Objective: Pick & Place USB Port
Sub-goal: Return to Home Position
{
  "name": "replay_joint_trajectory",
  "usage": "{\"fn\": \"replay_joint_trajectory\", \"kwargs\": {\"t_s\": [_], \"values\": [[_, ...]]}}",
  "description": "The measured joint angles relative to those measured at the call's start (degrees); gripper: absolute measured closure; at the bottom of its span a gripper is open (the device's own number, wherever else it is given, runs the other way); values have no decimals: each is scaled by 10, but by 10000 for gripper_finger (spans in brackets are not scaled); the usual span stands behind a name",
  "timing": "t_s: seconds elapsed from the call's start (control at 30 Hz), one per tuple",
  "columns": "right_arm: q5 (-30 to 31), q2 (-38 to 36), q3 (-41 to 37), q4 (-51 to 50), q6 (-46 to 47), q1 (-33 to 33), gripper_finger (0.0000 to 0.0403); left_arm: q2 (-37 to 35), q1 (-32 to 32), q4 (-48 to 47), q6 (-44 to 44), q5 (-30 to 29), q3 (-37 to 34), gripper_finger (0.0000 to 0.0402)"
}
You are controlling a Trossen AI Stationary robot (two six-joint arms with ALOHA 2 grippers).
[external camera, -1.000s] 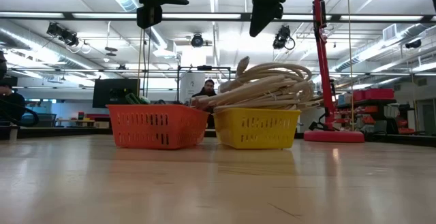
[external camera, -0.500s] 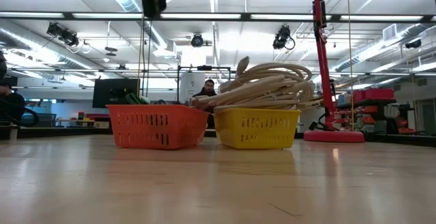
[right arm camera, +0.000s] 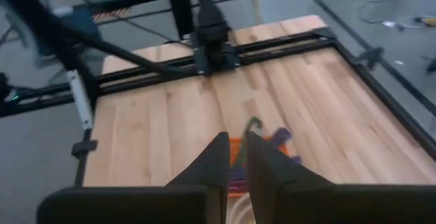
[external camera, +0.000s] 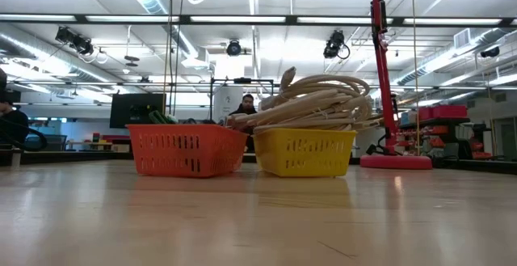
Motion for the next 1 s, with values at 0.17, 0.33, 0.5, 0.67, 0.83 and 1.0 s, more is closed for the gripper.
{"fn": "replay_joint_trajectory", "kwargs": {"t_s": [0.17,0.33,0.5,0.67,0.83,1.0], "values": [[46,-91,-122,55,55,10,356,-53,-17,-79,-12,-52,0,333],[34,-175,-251,197,67,10,356,-93,-20,-95,-6,-67,0,333],[35,-238,-326,250,71,10,356,-143,-20,-133,21,-108,0,333],[35,-296,-373,274,71,10,356,-205,-20,-186,-1,-158,0,333],[30,-350,-415,296,55,10,356,-245,-20,-179,-17,-165,0,333],[30,-404,-451,296,53,10,356,-253,-20,-179,-11,-188,0,333]]}}
